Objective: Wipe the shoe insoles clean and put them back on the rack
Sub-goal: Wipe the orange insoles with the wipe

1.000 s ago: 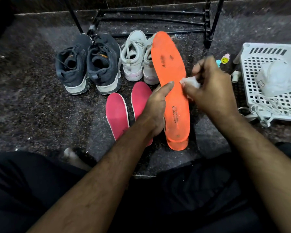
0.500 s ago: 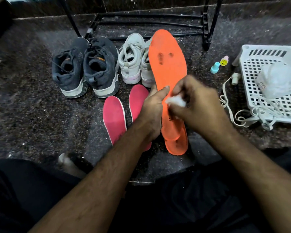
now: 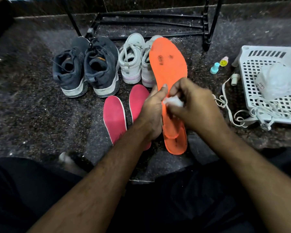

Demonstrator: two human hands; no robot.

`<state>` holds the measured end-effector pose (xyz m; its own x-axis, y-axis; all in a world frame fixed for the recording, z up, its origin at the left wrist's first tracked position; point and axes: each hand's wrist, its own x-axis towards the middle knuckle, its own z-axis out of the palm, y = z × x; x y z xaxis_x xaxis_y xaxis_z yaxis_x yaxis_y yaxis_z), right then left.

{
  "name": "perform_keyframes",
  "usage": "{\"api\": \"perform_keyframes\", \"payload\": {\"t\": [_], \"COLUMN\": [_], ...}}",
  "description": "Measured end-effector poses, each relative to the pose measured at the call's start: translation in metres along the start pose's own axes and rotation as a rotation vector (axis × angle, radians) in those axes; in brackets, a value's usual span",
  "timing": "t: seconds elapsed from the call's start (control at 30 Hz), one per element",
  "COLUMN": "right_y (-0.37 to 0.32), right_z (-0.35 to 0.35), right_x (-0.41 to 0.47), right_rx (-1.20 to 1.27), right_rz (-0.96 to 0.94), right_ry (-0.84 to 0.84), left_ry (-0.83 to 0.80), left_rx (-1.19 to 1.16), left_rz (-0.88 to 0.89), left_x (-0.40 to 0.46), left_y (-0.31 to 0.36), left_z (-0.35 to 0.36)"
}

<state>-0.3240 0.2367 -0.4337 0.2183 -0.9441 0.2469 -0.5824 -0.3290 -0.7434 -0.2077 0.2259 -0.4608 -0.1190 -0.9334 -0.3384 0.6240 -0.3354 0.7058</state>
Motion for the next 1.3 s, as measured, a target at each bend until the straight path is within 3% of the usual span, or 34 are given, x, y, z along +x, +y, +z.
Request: {"api": "perform_keyframes", "payload": {"t": [0.13, 0.33, 0.5, 0.7, 0.9, 1.1, 1.3], "right_y": [0.016, -0.005, 0.018, -0.006, 0.015, -0.004, 0.021], "right_z": [-0.017, 0.004, -0.018, 0.006, -0.017, 0.015, -0.010], "right_x": [0.017, -0.013, 0.018, -0.012, 0.022, -0.018, 0.022], "right_rx": [-0.042, -0.056, -0.057, -0.176, -0.242, -0.196, -0.248], "right_rz": [0.085, -0.023, 0.098, -0.098, 0.070, -0.074, 0.066], "right_ry": [0.168, -0.033, 0.160, -0.076, 0.151, -0.089, 0.196], "left_ry": [-0.030, 0.032, 0.002, 0.031, 0.005, 0.040, 0.003], "left_rx": [0.043, 0.049, 0.104, 0.031, 0.051, 0.012, 0.114], "left_rz": [-0.020, -0.016, 0.001, -0.039, -0.015, -0.069, -0.037], "left_x": [-0.004, -0.004, -0.003, 0.000, -0.001, 0.003, -0.003], "left_y": [-0.001, -0.004, -0.009, -0.001, -0.005, -0.001, -0.008], "left_z": [0.004, 0.000, 0.002, -0.001, -0.001, -0.006, 0.001]}}
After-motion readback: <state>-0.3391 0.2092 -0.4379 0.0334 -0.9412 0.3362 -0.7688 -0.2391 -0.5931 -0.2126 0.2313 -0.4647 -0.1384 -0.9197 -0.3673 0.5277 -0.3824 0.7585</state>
